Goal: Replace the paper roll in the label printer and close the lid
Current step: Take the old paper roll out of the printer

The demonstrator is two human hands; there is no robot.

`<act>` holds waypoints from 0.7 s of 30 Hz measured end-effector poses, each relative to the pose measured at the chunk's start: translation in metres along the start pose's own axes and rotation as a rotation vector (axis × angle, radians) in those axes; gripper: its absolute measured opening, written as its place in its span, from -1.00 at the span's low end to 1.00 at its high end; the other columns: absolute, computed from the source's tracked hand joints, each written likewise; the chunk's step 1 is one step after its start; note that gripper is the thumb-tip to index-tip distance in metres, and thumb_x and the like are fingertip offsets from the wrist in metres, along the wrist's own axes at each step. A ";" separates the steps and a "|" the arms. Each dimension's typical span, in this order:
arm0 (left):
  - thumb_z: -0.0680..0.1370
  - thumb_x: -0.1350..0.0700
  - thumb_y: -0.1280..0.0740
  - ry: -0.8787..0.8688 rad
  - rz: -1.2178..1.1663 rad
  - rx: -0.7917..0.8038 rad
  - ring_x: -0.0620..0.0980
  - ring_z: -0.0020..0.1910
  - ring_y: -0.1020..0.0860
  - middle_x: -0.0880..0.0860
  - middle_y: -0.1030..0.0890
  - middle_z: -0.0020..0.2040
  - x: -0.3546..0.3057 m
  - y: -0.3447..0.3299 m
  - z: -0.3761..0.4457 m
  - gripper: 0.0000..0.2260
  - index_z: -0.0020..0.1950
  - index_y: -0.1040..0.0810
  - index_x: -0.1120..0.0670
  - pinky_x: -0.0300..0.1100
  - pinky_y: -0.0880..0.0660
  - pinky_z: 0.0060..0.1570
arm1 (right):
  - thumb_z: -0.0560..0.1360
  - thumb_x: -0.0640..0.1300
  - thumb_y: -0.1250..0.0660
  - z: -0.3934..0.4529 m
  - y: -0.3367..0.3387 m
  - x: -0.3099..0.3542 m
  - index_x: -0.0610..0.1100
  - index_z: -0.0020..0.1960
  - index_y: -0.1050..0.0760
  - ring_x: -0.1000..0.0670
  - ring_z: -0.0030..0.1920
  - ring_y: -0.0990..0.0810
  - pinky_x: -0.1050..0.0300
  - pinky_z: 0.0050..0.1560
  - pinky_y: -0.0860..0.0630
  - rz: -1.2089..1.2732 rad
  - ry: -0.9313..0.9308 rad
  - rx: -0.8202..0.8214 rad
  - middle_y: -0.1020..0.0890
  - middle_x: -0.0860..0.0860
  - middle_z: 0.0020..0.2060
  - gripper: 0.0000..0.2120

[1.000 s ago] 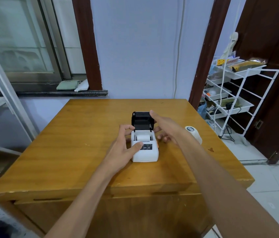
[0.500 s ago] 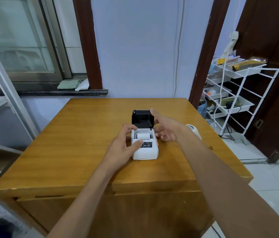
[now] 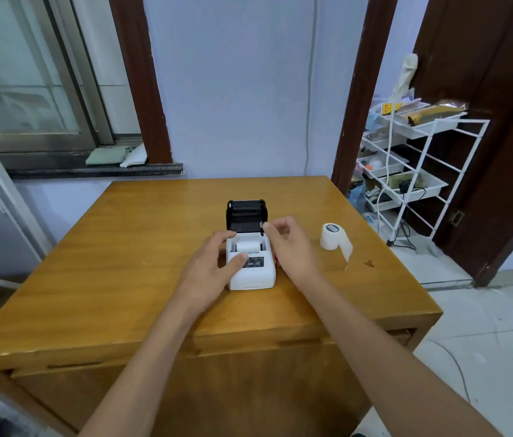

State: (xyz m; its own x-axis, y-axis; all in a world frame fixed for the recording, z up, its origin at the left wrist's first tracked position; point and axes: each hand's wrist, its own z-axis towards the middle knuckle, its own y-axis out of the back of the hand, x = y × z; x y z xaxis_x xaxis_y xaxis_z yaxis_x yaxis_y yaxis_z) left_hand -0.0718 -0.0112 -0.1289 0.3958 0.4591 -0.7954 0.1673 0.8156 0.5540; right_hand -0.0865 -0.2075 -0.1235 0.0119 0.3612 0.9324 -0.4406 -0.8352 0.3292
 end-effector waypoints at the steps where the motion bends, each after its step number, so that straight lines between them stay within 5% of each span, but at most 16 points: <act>1: 0.55 -0.28 -0.30 0.001 0.031 -0.002 -0.10 0.28 -0.56 -0.14 -0.58 0.35 -0.001 0.000 0.000 -0.56 0.41 -0.40 -0.24 0.08 -0.56 0.24 | 0.61 0.21 -0.35 -0.004 -0.001 -0.004 0.04 0.13 -0.56 0.13 -0.07 -0.61 0.10 -0.02 -0.61 -0.024 0.085 -0.078 -0.63 0.13 0.05 -0.74; 6: 0.62 -0.19 -0.31 -0.008 0.073 -0.005 -0.06 0.27 -0.55 -0.13 -0.54 0.33 -0.003 -0.001 -0.001 -0.67 0.35 -0.46 -0.16 0.09 -0.55 0.21 | 0.58 0.10 -0.45 -0.010 -0.001 0.001 0.11 0.07 -0.70 0.17 -0.10 -0.54 0.28 -0.04 -0.47 -0.108 0.295 -0.015 -0.56 0.13 -0.03 -0.87; 13: 0.57 -0.24 -0.22 0.002 0.096 0.001 -0.04 0.34 -0.51 -0.10 -0.52 0.42 -0.007 -0.001 -0.002 -0.50 0.44 -0.53 -0.07 0.03 -0.47 0.34 | 0.54 0.22 -0.46 -0.006 0.005 0.005 0.07 0.07 -0.75 0.07 -0.03 -0.56 0.15 0.05 -0.50 -0.133 0.130 0.189 -0.48 0.08 -0.08 -0.74; 18: 0.64 -0.13 -0.28 0.006 0.111 0.003 -0.03 0.32 -0.52 -0.09 -0.53 0.41 -0.005 -0.002 0.000 -0.64 0.42 -0.53 -0.08 -0.03 -0.47 0.28 | 0.55 0.14 -0.49 0.013 0.013 0.022 0.02 -0.03 -0.74 0.06 -0.26 -0.53 0.14 -0.13 -0.48 -0.193 0.013 0.434 -0.60 0.02 -0.28 -0.80; 21: 0.65 -0.14 -0.28 0.016 0.119 0.003 -0.04 0.30 -0.52 -0.09 -0.53 0.41 -0.004 -0.003 0.001 -0.65 0.40 -0.52 -0.09 -0.01 -0.50 0.27 | 0.56 0.06 -0.50 0.023 0.015 0.029 -0.04 -0.04 -0.71 0.00 -0.16 -0.58 0.03 -0.06 -0.59 -0.244 -0.043 0.545 -0.64 -0.07 -0.16 -0.83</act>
State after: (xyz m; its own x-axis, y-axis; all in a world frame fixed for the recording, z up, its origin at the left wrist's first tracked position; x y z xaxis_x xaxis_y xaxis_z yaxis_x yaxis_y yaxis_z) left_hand -0.0734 -0.0156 -0.1268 0.3985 0.5579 -0.7280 0.1228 0.7542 0.6451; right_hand -0.0717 -0.2189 -0.0880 0.0965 0.5614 0.8219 0.1034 -0.8269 0.5528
